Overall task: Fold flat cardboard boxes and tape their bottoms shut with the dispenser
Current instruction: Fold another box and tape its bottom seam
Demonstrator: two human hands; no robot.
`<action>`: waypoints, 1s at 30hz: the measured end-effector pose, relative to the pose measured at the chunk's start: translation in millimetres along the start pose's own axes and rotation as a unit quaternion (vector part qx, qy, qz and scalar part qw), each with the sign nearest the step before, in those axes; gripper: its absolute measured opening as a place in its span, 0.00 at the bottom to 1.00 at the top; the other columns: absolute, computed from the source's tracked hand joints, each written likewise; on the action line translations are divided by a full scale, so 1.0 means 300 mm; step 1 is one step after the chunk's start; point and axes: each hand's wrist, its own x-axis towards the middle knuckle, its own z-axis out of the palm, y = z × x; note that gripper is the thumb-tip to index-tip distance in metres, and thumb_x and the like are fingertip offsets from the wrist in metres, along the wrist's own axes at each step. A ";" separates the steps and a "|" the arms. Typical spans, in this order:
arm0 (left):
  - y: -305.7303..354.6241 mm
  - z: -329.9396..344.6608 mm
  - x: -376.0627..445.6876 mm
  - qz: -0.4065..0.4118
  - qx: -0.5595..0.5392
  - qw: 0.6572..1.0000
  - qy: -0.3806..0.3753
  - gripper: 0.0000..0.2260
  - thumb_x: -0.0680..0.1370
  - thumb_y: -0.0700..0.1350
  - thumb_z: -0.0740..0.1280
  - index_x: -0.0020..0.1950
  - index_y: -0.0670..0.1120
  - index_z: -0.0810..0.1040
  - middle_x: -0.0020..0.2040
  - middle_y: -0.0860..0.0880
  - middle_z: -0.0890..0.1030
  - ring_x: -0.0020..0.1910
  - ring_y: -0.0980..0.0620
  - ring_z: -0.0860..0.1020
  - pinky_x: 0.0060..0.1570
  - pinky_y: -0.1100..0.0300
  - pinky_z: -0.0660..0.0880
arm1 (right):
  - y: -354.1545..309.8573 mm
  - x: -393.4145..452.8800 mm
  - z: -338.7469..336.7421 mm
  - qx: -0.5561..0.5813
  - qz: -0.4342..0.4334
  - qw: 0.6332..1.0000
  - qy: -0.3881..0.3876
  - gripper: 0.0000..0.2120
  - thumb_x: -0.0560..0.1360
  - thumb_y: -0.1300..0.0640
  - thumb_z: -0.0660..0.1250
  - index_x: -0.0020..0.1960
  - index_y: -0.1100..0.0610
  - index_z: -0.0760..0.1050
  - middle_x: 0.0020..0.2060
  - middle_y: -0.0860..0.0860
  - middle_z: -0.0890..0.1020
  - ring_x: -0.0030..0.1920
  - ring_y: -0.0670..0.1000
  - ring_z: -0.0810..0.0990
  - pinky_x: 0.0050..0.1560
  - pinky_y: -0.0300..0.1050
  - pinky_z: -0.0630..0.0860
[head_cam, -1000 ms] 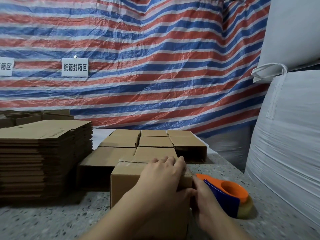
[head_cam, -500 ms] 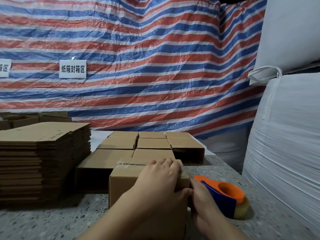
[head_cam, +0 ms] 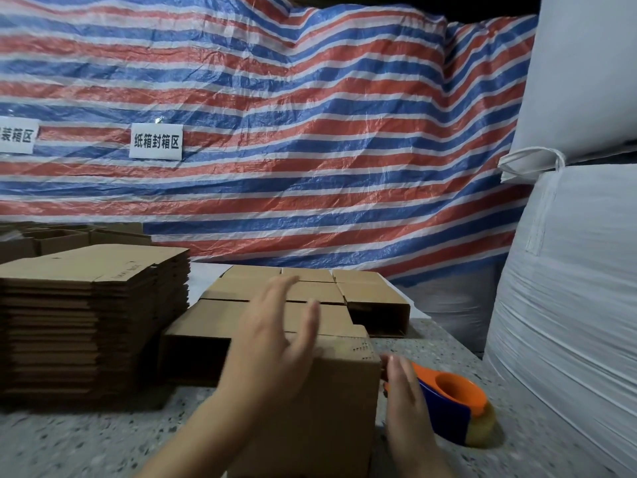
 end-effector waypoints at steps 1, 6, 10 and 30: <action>-0.036 -0.012 -0.017 -0.025 -0.006 0.999 0.039 0.29 0.79 0.64 0.53 0.72 0.48 0.70 0.68 0.52 0.73 0.65 0.61 0.68 0.65 0.59 0.66 | 0.010 -0.008 0.001 0.001 -0.016 1.000 -0.020 0.10 0.82 0.41 0.52 0.60 0.37 0.67 0.51 0.34 0.74 0.50 0.35 0.77 0.45 0.31 0.71; -0.181 -0.011 -0.159 -0.246 -0.102 0.960 0.088 0.31 0.76 0.63 0.52 0.72 0.47 0.69 0.66 0.47 0.75 0.64 0.50 0.71 0.61 0.52 0.68 | 0.064 -0.051 0.026 -0.010 -0.084 0.994 -0.074 0.17 0.82 0.49 0.59 0.66 0.31 0.62 0.58 0.32 0.78 0.57 0.32 0.78 0.52 0.29 0.75; -0.204 0.028 -0.240 -0.294 -0.184 0.936 0.064 0.15 0.80 0.56 0.56 0.65 0.56 0.74 0.51 0.63 0.76 0.52 0.60 0.73 0.48 0.66 0.66 | 0.089 -0.064 0.058 -0.055 -0.085 0.994 -0.029 0.21 0.84 0.52 0.59 0.68 0.28 0.60 0.61 0.29 0.72 0.61 0.32 0.73 0.52 0.22 0.70; -0.121 -0.060 0.063 -0.141 -0.099 0.969 -0.180 0.38 0.67 0.76 0.58 0.74 0.73 0.48 0.61 0.63 0.72 0.56 0.56 0.78 0.54 0.59 0.77 | -0.103 0.044 -0.083 0.029 -0.082 0.995 0.044 0.27 0.67 0.33 0.63 0.62 0.44 0.73 0.50 0.43 0.83 0.43 0.37 0.84 0.33 0.32 0.79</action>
